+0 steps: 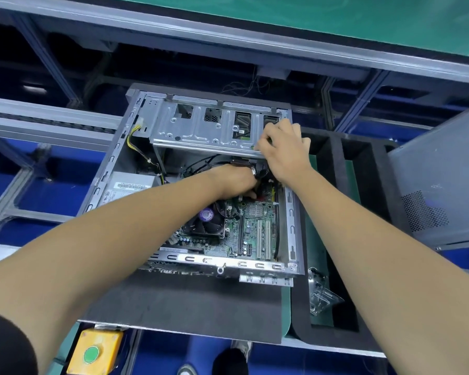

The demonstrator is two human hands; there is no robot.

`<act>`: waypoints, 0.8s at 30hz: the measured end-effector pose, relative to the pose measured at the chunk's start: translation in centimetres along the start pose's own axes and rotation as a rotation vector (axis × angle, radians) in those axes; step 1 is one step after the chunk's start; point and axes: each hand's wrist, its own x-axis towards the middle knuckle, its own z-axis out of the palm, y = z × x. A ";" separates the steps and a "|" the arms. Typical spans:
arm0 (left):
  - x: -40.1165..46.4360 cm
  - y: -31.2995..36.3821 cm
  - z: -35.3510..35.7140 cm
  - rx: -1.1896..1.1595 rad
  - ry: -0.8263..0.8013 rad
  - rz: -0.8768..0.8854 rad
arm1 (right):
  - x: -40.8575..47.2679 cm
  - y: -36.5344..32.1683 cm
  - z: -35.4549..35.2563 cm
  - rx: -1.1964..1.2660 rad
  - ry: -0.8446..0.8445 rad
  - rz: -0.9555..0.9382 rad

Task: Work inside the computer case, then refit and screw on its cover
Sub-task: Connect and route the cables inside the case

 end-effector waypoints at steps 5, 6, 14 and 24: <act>0.1 0.8 -0.3 0.091 -0.017 0.056 | 0.0 -0.1 -0.2 0.001 -0.006 -0.005; 0.2 0.9 -0.3 0.100 -0.013 0.072 | -0.1 -0.1 -0.2 0.002 -0.008 -0.005; 0.8 2.6 0.6 0.190 -0.007 0.092 | -0.1 -0.2 -0.3 0.018 -0.010 -0.002; 0.6 3.3 1.6 0.281 0.030 0.030 | -0.3 -0.2 -0.4 0.029 -0.017 0.004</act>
